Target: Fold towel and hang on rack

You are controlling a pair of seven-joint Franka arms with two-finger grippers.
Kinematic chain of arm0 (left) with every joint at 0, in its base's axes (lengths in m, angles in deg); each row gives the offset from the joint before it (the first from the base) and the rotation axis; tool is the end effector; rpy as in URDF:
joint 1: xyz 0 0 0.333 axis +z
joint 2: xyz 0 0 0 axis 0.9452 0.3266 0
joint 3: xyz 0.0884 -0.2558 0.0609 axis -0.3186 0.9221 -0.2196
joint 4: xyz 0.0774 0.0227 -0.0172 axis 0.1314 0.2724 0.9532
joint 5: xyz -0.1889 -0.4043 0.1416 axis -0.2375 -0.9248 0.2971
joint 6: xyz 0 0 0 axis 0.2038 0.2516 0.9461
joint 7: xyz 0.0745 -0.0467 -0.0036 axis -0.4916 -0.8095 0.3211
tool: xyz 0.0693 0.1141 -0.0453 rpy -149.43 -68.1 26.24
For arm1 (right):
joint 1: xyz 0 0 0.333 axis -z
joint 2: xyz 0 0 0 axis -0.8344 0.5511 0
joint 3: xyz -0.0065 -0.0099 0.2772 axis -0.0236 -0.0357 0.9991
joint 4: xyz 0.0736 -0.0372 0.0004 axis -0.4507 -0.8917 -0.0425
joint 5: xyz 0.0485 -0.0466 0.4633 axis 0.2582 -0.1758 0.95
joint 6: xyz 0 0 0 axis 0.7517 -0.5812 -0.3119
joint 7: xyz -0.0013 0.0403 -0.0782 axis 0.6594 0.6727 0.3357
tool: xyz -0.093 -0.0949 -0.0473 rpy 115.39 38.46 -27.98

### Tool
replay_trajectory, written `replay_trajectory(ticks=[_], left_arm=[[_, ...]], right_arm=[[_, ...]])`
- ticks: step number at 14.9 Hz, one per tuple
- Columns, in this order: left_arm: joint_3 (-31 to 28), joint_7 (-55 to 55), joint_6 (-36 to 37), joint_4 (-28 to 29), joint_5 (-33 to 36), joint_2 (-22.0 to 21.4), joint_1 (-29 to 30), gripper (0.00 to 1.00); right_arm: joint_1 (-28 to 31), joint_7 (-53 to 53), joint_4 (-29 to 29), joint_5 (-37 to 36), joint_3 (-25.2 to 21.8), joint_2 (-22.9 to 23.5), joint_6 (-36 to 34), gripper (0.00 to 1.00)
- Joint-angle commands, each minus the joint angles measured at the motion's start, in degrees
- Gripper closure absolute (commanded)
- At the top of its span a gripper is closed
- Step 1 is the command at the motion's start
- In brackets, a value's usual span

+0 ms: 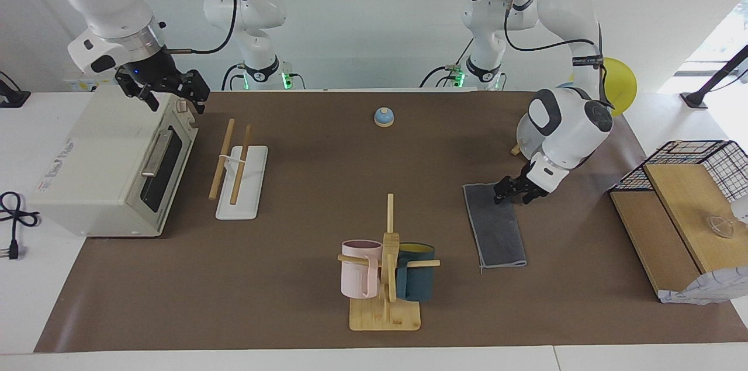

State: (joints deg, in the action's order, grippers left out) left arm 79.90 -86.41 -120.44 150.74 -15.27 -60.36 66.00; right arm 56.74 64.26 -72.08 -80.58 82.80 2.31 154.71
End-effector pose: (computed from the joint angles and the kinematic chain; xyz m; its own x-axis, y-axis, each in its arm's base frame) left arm 0.6301 -0.0909 0.1691 0.9994 0.0305 0.0167 0.0254 -0.9687 0.2471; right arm 0.6214 -0.0126 0.5445 0.9947 -0.0805 -0.0638 -0.0784 -0.9963 0.0337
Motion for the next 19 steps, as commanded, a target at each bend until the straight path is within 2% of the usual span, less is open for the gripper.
replay_trajectory(ticks=[1, 4, 6, 9, 10, 12, 16, 19], left_arm=[[0.26, -1.21, 0.49, -0.88, -1.66, 0.8, -0.07, 0.16], [0.17, -1.21, 0.23, -1.15, -1.66, 0.89, -0.24, 0.3], [0.17, -1.21, -0.21, -1.06, -1.66, 0.89, -0.42, 0.47], [0.17, -1.13, -0.3, -0.97, -1.75, 0.89, -0.42, 0.65], [0.17, -1.13, -0.39, -0.88, -1.67, 0.89, -0.33, 0.74], [0.17, -1.13, -0.13, -0.97, -1.66, 0.89, -0.16, 1.0], [0.17, -0.34, 0.57, -1.93, -1.75, 0.89, 0.28, 1.0], [0.08, 2.9, 7.4, -6.75, -1.84, 0.45, 0.46, 1.0]], right_arm=[[0.61, 0.94, -0.91, 0.64, 0.23, -0.91, -0.08, 0.0], [0.7, 0.94, -0.91, 0.64, 0.23, -0.91, -0.08, 0.0], [0.7, 0.94, -0.91, 0.64, 0.23, -0.91, -0.08, 0.0], [0.61, 0.94, -0.91, 0.64, 0.23, -0.91, -0.08, 0.0], [0.61, 0.94, -0.91, 0.64, 0.23, -0.91, -0.08, 0.0], [0.7, 0.94, -0.91, 0.64, 0.23, -0.91, -0.08, 0.0], [0.61, 0.94, -0.91, 0.64, 0.23, -0.91, -0.08, 0.0], [0.35, 1.29, -1.61, 0.64, 0.23, -1.09, -0.17, 0.0]])
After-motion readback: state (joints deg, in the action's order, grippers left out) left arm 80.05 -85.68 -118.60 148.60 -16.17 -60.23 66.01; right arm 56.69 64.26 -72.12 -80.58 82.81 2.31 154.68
